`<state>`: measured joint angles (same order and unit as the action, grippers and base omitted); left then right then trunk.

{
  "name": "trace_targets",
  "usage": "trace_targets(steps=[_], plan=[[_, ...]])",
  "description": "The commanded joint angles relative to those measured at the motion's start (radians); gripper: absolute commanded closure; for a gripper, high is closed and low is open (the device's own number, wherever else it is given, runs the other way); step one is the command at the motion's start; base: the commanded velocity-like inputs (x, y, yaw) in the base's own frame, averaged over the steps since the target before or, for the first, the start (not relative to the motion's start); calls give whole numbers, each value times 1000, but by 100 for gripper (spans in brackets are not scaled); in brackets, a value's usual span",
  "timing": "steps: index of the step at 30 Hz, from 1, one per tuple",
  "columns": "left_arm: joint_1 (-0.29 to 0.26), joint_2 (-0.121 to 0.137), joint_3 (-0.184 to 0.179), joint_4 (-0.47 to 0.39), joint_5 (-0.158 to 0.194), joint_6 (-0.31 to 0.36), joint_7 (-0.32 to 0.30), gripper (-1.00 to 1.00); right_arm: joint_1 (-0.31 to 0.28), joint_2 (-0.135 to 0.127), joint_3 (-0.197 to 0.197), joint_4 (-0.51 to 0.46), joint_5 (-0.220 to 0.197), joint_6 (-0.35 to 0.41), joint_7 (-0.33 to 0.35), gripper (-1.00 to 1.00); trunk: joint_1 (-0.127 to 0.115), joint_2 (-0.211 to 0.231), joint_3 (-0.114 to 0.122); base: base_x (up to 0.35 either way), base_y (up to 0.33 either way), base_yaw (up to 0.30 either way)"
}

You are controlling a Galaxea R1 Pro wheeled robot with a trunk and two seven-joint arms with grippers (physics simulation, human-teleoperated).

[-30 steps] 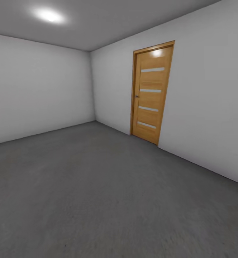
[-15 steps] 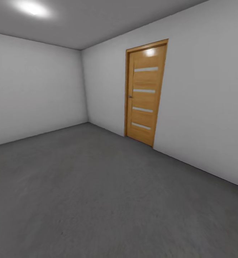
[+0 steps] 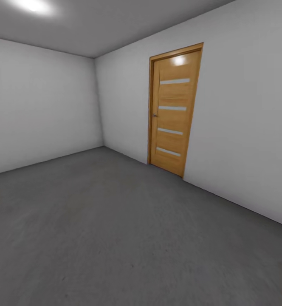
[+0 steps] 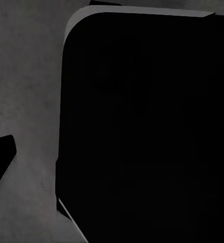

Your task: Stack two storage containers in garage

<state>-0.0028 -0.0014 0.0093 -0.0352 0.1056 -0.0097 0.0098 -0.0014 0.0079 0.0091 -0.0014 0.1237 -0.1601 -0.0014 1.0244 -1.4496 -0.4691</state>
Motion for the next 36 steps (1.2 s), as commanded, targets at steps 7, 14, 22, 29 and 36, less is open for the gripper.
trace_targets(steps=[7,14,22,29,36], plan=[[0,0,0,0,10,-1,1,-100,0,0,0,0,7,-4,0,-100,1,0,-1,322,0,0],[0,0,0,0,11,-1,1,-100,0,0,-1,0,6,-4,0,-100,1,0,-1,322,0,0],[0,-1,0,0,10,-1,1,-100,0,0,-3,0,3,-5,-1,-100,1,0,-1,322,0,0],[0,-2,0,0,10,-1,1,-100,0,0,-3,0,2,-5,-2,-100,1,0,-1,322,0,0],[0,-2,1,0,9,-1,1,-100,0,0,-5,0,1,-5,-2,-100,1,0,-1,322,0,0]])
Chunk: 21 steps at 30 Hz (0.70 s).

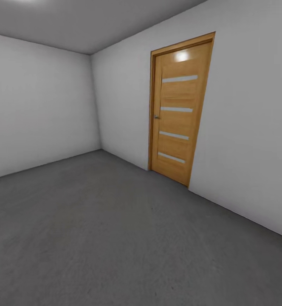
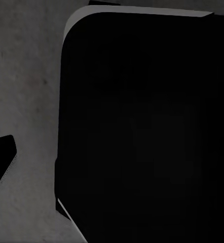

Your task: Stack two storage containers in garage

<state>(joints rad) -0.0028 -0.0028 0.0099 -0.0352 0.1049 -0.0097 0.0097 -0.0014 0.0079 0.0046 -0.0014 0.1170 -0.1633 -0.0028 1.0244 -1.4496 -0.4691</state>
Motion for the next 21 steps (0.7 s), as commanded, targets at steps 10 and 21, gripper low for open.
trace_targets(steps=[10,21], plan=[[0,1,-1,-1,10,-1,1,-100,0,1,-3,0,3,-1,1,-100,1,0,-1,322,0,0],[0,1,-1,-2,10,-1,1,-100,0,-3,2,0,9,0,1,-100,1,0,-1,322,0,0]])
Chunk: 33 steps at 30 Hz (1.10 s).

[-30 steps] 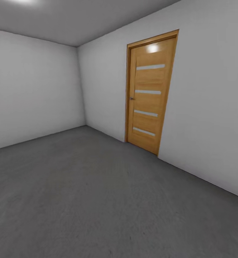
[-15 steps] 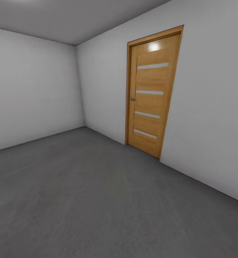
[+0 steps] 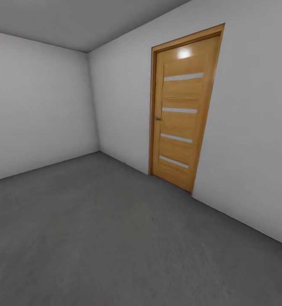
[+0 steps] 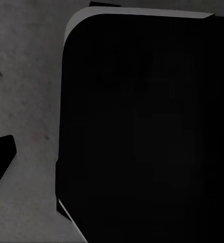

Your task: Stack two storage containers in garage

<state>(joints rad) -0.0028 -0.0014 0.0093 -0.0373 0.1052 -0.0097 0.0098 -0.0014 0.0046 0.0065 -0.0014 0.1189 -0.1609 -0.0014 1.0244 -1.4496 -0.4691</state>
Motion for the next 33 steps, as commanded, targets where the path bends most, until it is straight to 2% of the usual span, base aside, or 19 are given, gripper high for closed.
trace_targets(steps=[1,33], plan=[[0,0,0,0,10,-1,1,-100,0,0,0,0,8,-2,0,-100,1,0,-1,322,0,0],[0,0,0,-3,11,-1,1,-100,0,4,0,0,8,-3,0,-100,1,0,-1,322,0,-8]])
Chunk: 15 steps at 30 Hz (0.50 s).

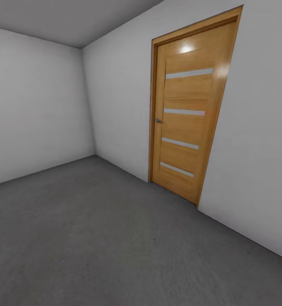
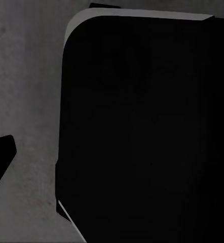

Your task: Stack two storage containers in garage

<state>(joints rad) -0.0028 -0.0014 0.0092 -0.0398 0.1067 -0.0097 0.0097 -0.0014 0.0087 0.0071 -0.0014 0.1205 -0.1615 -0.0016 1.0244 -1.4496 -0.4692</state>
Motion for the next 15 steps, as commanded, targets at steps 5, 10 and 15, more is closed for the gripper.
trace_targets(steps=[5,10,15], plan=[[0,0,0,0,10,-1,1,-100,0,0,0,0,5,-1,-1,-100,1,0,-1,322,21,-218],[0,0,0,0,10,-1,0,-100,0,1,1,0,5,-2,-1,-100,1,0,-1,322,110,-274],[0,0,0,0,9,-1,0,-100,0,1,1,0,5,-3,-1,-100,1,0,-1,310,180,-282]])
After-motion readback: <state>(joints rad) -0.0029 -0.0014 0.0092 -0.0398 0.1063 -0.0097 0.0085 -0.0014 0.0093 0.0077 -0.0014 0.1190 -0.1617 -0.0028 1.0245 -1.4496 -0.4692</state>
